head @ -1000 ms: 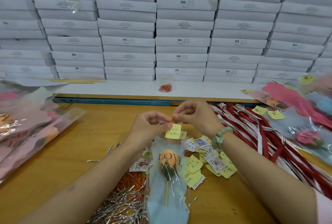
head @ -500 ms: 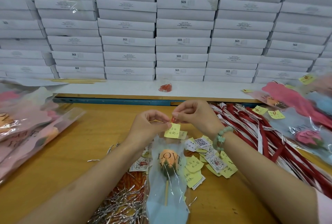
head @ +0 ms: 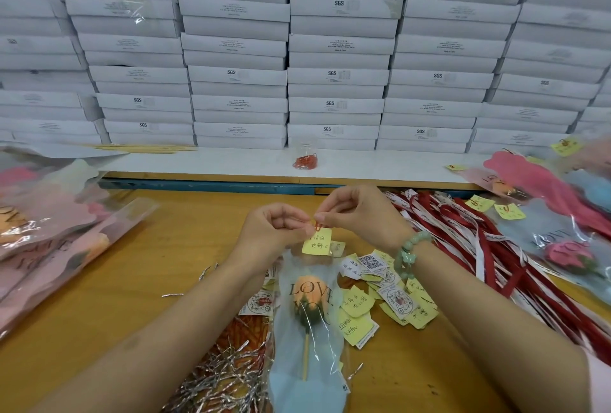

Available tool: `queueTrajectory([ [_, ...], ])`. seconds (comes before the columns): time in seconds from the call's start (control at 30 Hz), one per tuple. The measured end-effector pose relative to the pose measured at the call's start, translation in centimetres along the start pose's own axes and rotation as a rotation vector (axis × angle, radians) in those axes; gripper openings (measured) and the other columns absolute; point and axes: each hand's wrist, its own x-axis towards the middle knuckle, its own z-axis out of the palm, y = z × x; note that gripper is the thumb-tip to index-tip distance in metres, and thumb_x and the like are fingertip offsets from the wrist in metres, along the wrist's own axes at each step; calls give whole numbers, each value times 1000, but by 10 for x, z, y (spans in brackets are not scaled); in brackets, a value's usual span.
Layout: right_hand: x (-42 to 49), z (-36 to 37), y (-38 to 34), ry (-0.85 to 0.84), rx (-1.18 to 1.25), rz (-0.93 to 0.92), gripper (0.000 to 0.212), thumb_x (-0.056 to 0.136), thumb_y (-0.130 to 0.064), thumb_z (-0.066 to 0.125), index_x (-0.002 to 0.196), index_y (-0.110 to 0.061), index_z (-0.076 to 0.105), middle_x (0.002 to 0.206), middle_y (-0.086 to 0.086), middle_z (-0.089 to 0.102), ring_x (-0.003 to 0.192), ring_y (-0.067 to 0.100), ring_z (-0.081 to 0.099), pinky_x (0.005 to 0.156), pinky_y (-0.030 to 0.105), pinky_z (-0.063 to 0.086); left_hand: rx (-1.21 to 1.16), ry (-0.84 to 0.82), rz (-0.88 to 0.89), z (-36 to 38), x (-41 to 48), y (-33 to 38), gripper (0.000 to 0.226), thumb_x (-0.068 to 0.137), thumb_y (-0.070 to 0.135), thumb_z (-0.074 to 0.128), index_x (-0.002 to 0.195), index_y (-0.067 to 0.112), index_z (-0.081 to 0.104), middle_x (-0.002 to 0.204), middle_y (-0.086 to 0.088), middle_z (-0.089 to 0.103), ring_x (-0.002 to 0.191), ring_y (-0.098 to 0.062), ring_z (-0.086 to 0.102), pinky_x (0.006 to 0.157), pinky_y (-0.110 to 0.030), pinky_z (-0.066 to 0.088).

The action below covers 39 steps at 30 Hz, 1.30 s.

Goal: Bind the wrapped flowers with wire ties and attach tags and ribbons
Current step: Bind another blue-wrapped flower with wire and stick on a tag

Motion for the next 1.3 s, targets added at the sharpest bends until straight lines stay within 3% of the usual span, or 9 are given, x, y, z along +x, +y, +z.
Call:
queueTrajectory([
  [0.17,-1,3,2,21,57,27,8,80,-21,77,84,-14,76,78,2,75,76,12,70,76,20,55,-65,-16,-38,-2,2,1,22,68,7,83,85,12,71,76,-6,75,65,-10,69,62,-22,51],
  [0.37,-3,5,3,-30,218,124,10,80,-23,76,83,-14,74,85,9,74,80,18,65,86,39,54,-142,-21,-82,-3,2,1,26,67,10,82,89,11,70,76,-5,74,60,-11,65,64,-28,49],
  [0.5,-2,5,4,-69,206,165,13,82,-31,73,81,-18,74,82,0,75,77,7,66,85,35,54,-190,11,-95,-4,3,0,27,64,11,81,88,10,69,80,-9,75,69,-20,67,70,-33,53],
  [0.6,-2,3,4,-57,163,163,18,88,-36,67,88,-21,77,90,-6,75,87,4,68,86,32,54,-186,3,-78,-5,4,-1,20,73,5,78,90,9,69,79,-7,74,69,-17,69,62,-26,56],
  [0.77,1,-16,-11,-38,76,306,43,91,-55,53,113,-21,66,105,-6,71,96,10,66,75,24,56,-264,-35,-56,-3,4,7,20,75,1,75,93,8,69,74,-2,73,65,-11,71,53,-19,54],
  [0.87,-2,-30,-21,-177,28,411,60,87,-66,45,123,-19,58,113,-1,67,102,12,65,82,27,57,-305,-41,-24,0,3,12,20,77,0,74,95,8,69,73,1,73,65,-9,70,53,-16,52],
  [1.0,-9,-32,-30,-251,162,490,81,68,-72,56,124,-13,57,124,14,62,112,23,64,96,33,53,-396,-43,-8,-2,3,22,28,67,9,77,94,12,70,85,-4,73,75,-14,71,61,-23,56],
  [1.13,-29,-33,-33,-320,386,531,56,67,-58,69,106,-18,65,109,14,69,92,18,72,84,29,58,-465,-18,11,0,2,30,29,67,9,76,96,10,69,88,-6,73,76,-14,72,62,-24,57],
  [1.3,-57,-19,-36,-367,736,628,41,76,-35,70,105,-7,64,94,15,73,80,25,73,67,31,60,-375,61,38,5,-1,29,18,80,2,73,94,13,69,79,1,71,70,-7,70,63,-24,51],
])
